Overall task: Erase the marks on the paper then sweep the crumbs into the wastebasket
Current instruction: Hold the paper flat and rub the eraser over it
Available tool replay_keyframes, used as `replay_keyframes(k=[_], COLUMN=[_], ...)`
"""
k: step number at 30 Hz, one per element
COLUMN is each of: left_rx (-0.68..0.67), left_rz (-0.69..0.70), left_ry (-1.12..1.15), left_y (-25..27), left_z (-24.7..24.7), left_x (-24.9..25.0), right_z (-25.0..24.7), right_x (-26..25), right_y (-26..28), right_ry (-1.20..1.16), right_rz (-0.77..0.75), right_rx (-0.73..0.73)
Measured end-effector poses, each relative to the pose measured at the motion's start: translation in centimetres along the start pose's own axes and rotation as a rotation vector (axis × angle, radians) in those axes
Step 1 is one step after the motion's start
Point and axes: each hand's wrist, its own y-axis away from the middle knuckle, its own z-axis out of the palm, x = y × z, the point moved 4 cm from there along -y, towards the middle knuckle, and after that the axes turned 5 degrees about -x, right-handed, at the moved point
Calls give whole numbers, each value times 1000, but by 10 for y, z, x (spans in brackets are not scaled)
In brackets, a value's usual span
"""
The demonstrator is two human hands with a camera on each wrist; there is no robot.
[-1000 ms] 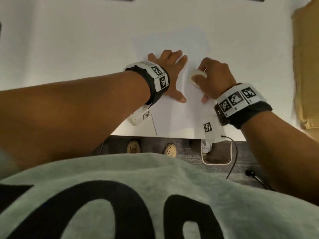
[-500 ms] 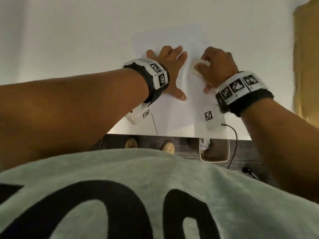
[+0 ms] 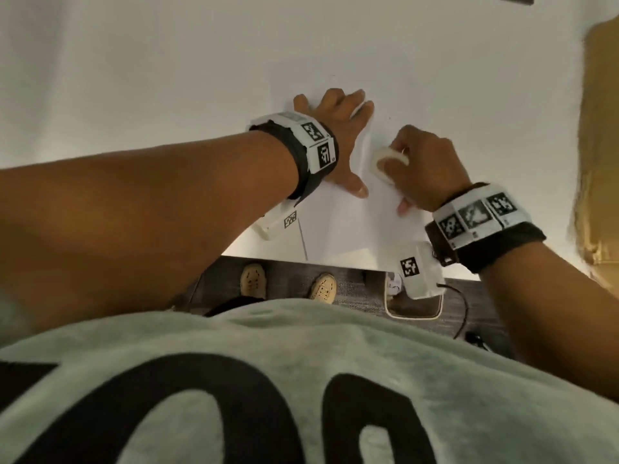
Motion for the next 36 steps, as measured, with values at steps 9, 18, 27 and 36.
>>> replay_keyframes(k=[9, 18, 27, 36], left_rx=[-1, 16, 11, -20], left_rz=[-10, -9, -15, -23], left_ry=[7, 8, 13, 5], left_y=[-1, 0, 1, 0], left_z=[0, 1, 1, 0], left_x=[0, 1, 1, 2], right_z=[1, -1, -7, -20], right_x=[-1, -2, -2, -1], right_y=[3, 3, -7, -26], right_ry=[-1, -33, -1, -32], right_rz=[-3, -11, -22, -5], right_rx=[-12, -15, 23, 58])
